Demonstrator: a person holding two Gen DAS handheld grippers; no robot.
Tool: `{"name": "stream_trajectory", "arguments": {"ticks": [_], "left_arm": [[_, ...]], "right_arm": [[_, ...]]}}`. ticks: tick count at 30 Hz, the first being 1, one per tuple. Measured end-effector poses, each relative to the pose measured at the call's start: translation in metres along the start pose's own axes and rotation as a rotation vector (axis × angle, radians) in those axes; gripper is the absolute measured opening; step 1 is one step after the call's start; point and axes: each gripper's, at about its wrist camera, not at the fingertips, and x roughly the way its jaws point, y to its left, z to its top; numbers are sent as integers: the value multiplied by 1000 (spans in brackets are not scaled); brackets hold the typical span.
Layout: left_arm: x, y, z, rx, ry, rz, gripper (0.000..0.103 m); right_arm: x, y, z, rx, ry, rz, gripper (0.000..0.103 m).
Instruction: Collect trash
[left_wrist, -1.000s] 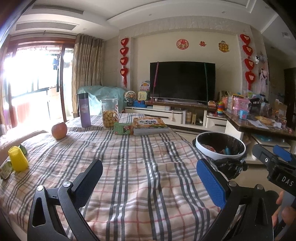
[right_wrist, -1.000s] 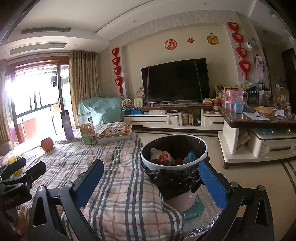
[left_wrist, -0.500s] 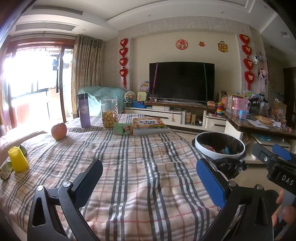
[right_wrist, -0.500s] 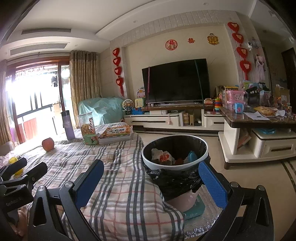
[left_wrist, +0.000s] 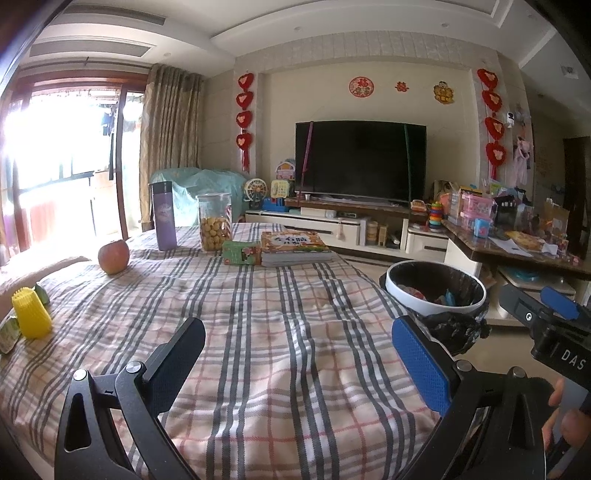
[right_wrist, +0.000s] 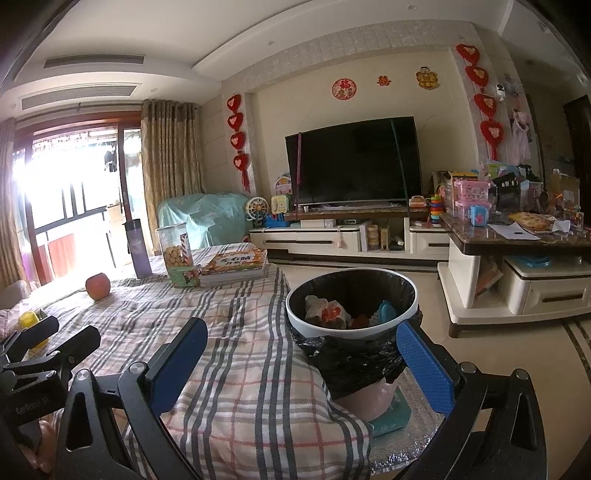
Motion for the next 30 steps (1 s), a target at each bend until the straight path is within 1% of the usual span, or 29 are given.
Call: {"name": "stream_trajectory", "arguments": {"ticks": [30], "left_arm": [[0, 0, -1, -1, -1, -1, 102]], "right_arm": [[1, 4, -1, 0, 4, 8, 103]]}}
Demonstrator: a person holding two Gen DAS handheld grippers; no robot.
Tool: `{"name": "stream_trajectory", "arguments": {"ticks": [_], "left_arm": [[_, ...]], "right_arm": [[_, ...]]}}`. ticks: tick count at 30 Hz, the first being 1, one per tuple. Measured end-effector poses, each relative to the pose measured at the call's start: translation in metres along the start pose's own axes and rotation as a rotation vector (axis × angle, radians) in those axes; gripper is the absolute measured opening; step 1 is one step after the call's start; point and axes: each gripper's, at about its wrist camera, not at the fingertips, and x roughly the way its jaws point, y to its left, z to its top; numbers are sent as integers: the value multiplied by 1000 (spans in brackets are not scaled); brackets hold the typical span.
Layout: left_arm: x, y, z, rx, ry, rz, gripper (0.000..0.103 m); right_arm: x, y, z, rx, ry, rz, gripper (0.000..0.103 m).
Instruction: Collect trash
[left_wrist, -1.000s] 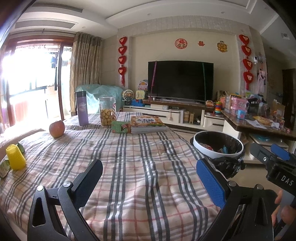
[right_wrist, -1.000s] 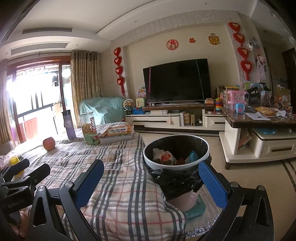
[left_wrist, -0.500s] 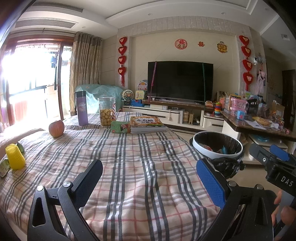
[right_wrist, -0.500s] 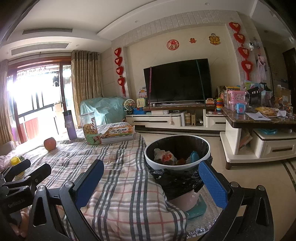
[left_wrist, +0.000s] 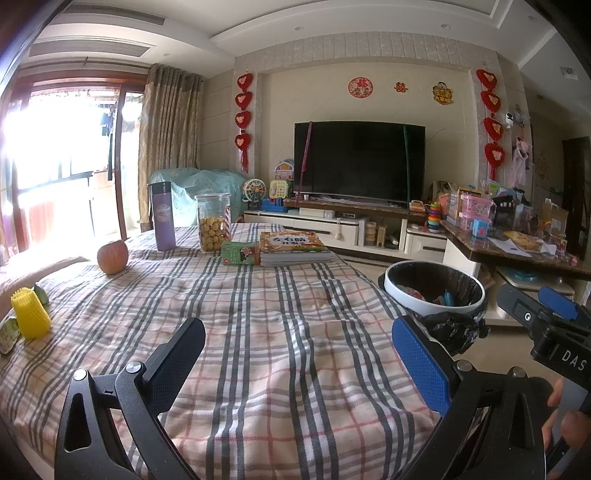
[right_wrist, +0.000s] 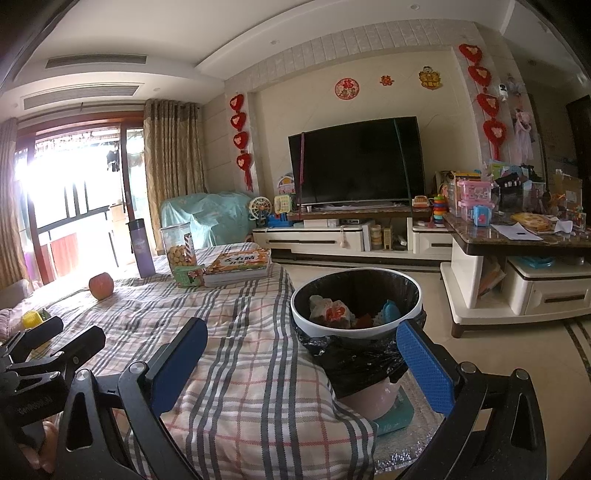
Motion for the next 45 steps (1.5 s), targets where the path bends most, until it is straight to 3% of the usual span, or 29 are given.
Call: {"name": "stream_trajectory", "arguments": {"ticks": [45], "left_arm": [[23, 14, -1, -39, 40, -17, 102]], "right_arm": [[13, 4, 0, 16, 53, 38, 103]]}}
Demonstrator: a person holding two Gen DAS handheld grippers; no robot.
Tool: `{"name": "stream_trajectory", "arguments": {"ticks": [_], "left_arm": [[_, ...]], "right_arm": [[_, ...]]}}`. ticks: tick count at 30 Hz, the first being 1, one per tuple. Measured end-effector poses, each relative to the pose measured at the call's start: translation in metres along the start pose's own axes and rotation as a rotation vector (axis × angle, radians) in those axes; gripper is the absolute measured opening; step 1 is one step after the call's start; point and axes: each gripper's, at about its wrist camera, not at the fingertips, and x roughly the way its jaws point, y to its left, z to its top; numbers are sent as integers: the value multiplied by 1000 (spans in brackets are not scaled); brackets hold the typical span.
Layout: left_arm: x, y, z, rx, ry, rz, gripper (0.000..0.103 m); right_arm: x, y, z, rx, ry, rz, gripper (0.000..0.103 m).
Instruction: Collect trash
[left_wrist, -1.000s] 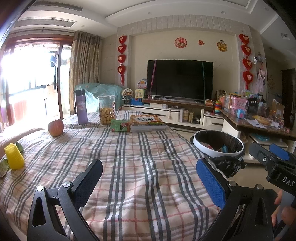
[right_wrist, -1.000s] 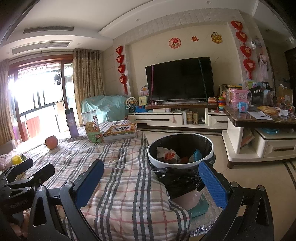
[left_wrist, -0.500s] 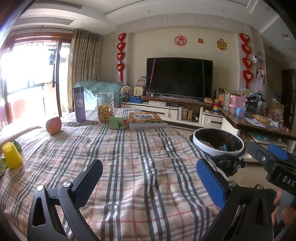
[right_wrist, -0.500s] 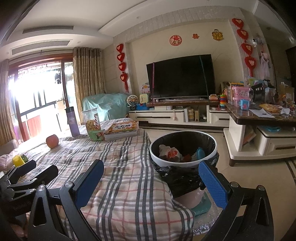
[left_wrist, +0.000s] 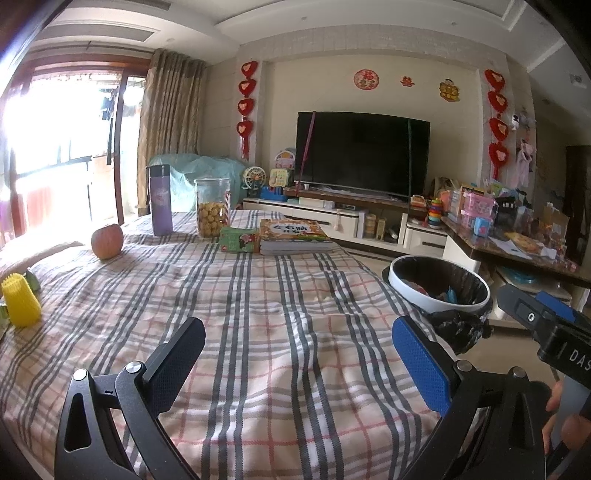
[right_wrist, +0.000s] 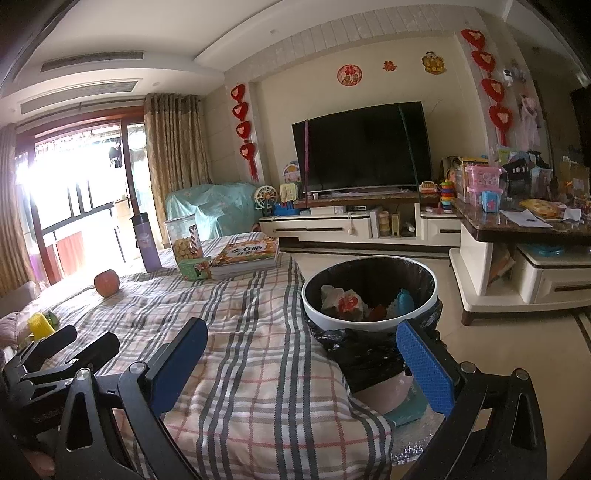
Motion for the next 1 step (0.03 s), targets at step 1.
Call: {"name": "stream_trajectory", "arguments": {"ticks": [1], "left_arm": [[1, 1, 0, -4, 3, -1, 102]], "right_arm": [[1, 0, 0, 1, 4, 2, 103]]}}
